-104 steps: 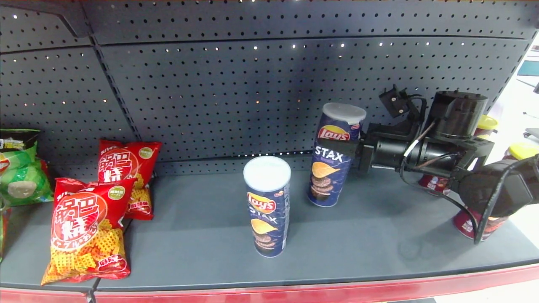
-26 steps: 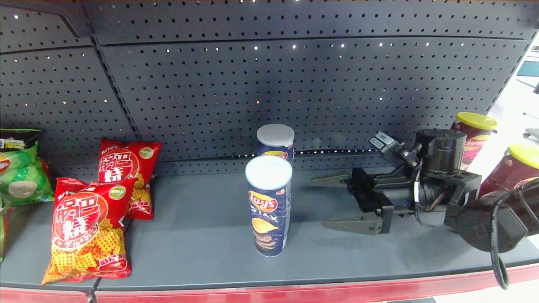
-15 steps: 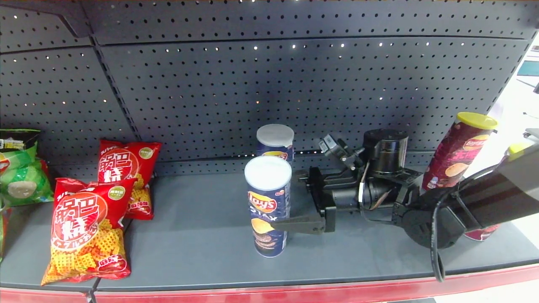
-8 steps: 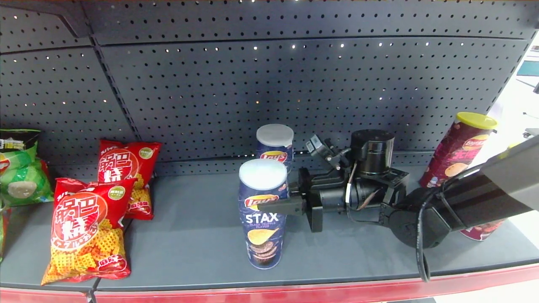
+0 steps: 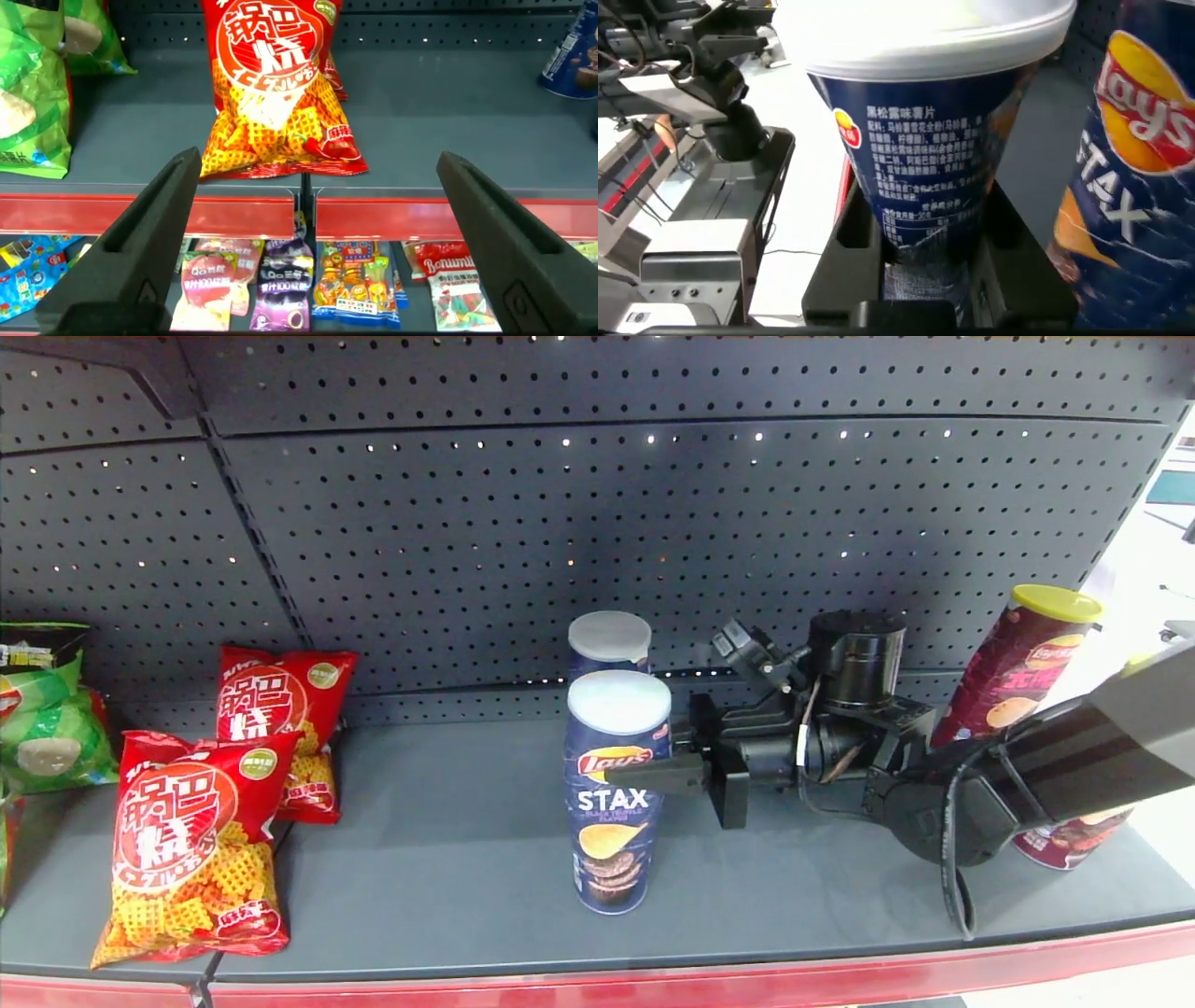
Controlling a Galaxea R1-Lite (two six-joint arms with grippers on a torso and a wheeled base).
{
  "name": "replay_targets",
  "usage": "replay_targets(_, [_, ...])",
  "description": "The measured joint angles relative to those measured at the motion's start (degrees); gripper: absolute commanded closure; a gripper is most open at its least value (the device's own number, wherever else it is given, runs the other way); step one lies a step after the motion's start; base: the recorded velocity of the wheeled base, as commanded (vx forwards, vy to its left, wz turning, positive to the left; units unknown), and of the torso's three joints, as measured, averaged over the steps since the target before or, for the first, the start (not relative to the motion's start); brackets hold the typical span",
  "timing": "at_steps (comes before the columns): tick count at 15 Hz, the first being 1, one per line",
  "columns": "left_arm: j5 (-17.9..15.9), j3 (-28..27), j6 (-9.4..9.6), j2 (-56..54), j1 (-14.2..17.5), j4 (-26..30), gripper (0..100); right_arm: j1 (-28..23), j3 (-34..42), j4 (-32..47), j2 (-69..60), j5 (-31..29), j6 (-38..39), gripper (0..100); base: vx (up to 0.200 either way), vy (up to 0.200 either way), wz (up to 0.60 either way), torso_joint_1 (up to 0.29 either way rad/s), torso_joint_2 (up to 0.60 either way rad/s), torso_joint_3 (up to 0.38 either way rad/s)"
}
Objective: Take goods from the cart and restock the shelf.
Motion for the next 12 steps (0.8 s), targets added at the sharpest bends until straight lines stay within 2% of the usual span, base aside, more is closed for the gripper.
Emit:
replay_targets(4, [0.0,0.0,0.0,0.0,0.0,0.0,0,-1.3,1.4,-1.2,-0.5,0.3,-0.3,100,0.0,0.0,0.0,0.0,0.0,0.0])
replay_targets(9, [0.0,0.0,0.02,0.0,0.0,0.0,0,-0.1,5.2,-2.0,-1.6,0.0,-1.7,100,0.0,0.0,0.0,0.0,0.0,0.0])
replay_targets(10, [0.0,0.0,0.0,0.0,0.0,0.0,0,0.1,5.4,-2.3,-1.6,-0.1,-1.7,0,0.0,0.0,0.0,0.0,0.0,0.0])
replay_targets(12, [0.0,0.0,0.02,0.0,0.0,0.0,0,0.6,5.7,-2.5,-1.6,-0.1,-1.7,0,0.0,0.0,0.0,0.0,0.0,0.0])
